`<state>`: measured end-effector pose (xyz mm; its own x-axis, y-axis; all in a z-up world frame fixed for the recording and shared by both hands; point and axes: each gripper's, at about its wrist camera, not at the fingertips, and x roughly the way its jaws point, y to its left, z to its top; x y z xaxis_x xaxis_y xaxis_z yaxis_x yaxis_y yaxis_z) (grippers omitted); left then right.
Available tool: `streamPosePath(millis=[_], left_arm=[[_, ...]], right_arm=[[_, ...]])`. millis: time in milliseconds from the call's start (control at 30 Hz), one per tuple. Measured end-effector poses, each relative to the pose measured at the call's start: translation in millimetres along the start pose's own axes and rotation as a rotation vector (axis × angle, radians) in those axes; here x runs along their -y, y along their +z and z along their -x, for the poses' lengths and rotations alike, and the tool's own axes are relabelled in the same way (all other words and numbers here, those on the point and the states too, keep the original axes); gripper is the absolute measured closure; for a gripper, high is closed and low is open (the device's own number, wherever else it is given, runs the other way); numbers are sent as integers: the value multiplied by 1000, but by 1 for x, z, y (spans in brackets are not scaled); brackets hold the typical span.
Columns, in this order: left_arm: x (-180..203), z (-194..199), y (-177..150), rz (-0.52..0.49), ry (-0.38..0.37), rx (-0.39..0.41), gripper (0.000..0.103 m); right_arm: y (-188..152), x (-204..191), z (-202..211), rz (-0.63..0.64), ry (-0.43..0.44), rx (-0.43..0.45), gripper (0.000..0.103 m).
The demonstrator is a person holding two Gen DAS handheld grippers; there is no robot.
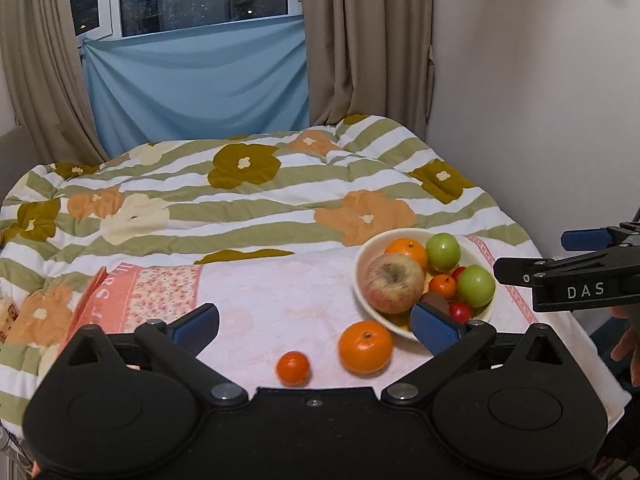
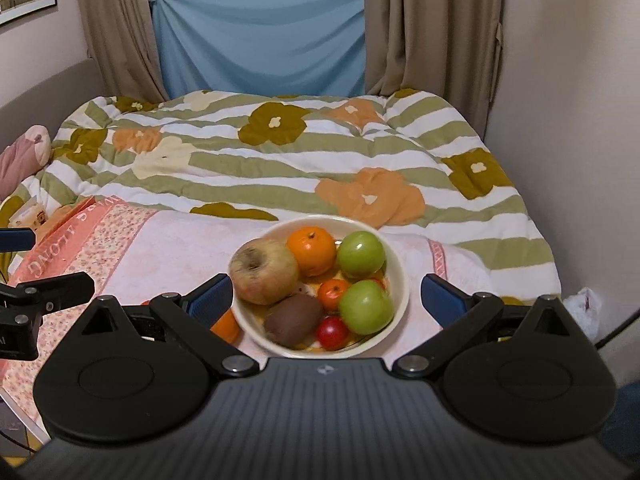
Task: Organize fruits
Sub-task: 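Withdraw both tools toward the last tangerine and orange, then grasp the small tangerine with the left tool while the right tool grasps the orange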
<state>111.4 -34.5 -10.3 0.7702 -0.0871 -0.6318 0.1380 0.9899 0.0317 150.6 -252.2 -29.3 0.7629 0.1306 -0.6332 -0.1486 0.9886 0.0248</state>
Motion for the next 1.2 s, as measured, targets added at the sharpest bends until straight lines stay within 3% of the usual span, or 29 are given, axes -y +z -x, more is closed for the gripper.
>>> streamPosePath(millis=[300,567,833,1033,1200], left_arm=[[-48,-9,-20,-40,-72,-27,0],[-75,-41,-39,-114,-141,-67,0],[-76,-88,-52,-251,-241,-68,3],[-68,-123,-62,-302,-328,-119,16],[-63,-139,-69,-325,-375,-152,35]], right_arm=[[-22,-55,-7,-44,-63,-10,0],[-38,-91,-28,-106,-73,-6,0],[-50,-109,-70,-136,-115,-112,0],[-55,-115,-96,-185,-85,-140,0],[-58,-117,-114,-215,-94,-170,0]])
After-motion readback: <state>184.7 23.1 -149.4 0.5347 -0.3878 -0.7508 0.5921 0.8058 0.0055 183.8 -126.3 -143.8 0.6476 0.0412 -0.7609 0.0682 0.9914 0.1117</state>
